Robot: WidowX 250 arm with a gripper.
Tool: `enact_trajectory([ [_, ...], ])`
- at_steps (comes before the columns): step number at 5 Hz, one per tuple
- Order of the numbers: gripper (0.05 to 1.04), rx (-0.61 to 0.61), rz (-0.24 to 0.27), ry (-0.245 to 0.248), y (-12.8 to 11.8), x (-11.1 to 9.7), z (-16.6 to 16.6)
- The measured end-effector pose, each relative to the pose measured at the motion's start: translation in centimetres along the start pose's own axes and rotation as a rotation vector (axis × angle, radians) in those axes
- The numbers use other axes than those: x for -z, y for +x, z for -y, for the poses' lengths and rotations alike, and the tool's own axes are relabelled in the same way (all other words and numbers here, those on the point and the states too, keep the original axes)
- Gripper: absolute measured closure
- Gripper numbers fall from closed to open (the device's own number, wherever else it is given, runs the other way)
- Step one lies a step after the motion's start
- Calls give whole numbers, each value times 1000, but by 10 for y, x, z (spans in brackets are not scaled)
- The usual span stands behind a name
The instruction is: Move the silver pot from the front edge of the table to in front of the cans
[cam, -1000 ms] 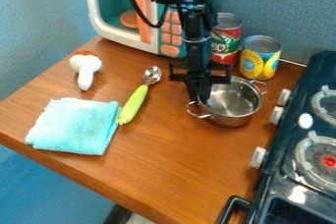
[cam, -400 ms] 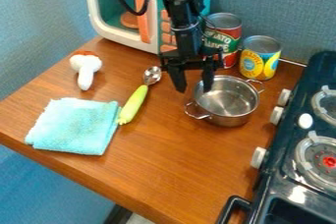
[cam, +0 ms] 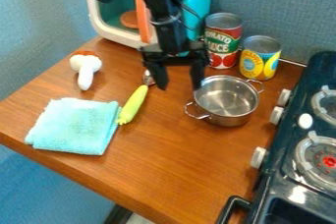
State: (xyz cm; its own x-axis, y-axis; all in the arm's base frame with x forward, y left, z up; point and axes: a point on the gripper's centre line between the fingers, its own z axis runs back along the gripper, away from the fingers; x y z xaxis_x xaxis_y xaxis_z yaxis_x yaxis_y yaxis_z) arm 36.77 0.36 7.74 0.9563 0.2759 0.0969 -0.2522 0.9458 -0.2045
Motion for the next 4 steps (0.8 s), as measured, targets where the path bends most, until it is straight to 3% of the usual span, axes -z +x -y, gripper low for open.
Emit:
enact_trajectory([
  [1,81,64,9,76,-33,-24,-29],
  [2,83,52,-17,131,-60,-36,-55],
  [3,83,58,-50,152,-73,-32,-69],
  [4,83,76,-56,143,-69,-26,-70],
])
